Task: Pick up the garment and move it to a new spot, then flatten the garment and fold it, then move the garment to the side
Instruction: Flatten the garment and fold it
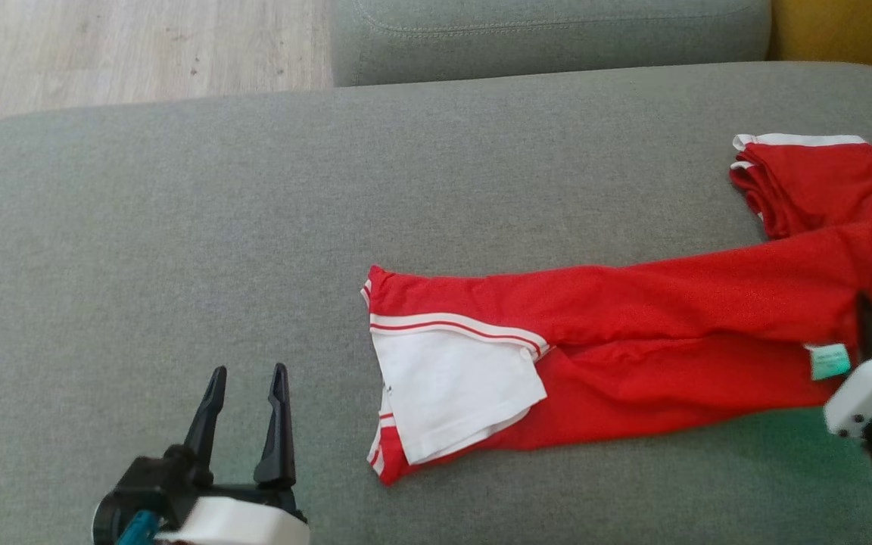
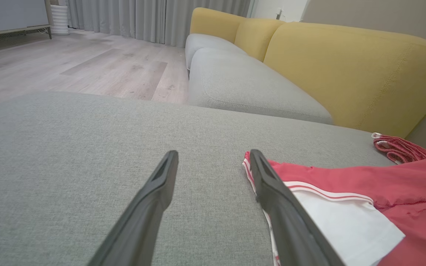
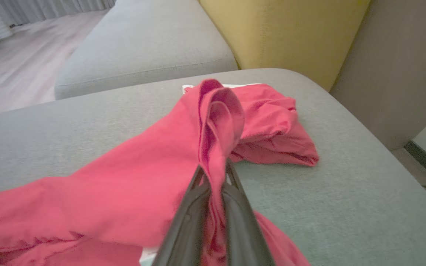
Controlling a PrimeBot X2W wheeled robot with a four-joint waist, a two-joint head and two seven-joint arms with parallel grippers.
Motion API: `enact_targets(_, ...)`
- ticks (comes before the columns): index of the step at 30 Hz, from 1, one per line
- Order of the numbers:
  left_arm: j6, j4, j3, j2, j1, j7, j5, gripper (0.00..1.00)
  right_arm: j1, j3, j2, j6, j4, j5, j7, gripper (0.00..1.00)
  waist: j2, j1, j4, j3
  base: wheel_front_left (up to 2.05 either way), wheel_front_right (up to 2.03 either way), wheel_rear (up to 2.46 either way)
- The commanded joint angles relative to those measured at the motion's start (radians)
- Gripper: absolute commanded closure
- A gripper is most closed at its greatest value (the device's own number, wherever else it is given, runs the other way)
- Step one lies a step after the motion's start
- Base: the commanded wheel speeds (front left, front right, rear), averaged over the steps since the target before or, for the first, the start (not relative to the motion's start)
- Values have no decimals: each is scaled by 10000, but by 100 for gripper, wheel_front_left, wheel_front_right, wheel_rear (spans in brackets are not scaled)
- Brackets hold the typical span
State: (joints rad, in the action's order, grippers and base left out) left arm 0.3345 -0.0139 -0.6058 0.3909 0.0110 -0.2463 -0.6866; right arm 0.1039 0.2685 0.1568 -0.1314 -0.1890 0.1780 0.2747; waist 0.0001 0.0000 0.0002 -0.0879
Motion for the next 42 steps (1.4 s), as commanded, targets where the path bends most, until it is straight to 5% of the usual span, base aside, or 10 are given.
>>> enact_targets(1,3,-242,348,64,332,-16,76,0,149,-233,67,7,484,73,33,100,-1,0,-2,17,0,0,0)
enact_targets(9,-114,-193,203,146,595,99,186,0,-621,-1655,-724,7,2170,985,825,100,-1,0,232,324,0,0,0)
enact_targets(15,-110,-264,204,250,652,202,166,0,-828,-3747,-1026,7,2703,1779,927,100,-1,0,725,528,0,0,0)
enact_targets(23,-107,-382,66,228,701,312,189,0,-58,-5851,-1062,7,1405,3202,2,100,-1,0,1674,546,0,0,0)
enact_targets(37,-109,-367,1,146,739,265,171,0,1797,-7421,-1064,7,-1933,4687,-1059,100,-1,0,2643,417,0,0,0)
enact_targets(38,-113,-354,-13,134,747,264,170,0,1905,-7586,-1064,7,-2092,4866,-1104,88,-1,0,2662,418,0,0,0)
enact_targets(40,-126,-322,-45,109,760,262,168,0,2127,-7929,-1064,7,-2351,5308,-1208,41,-1,0,2676,423,0,0,0)
enact_targets(41,-136,-305,-65,95,769,262,169,0,2257,-8098,-1064,7,-2458,5479,-1290,7,-1,0,2672,419,0,0,0)
enact_targets(42,-136,-305,-65,95,769,262,169,0,2257,-8098,-1064,7,-2458,5479,-1290,7,-1,0,2672,419,0,0,0)
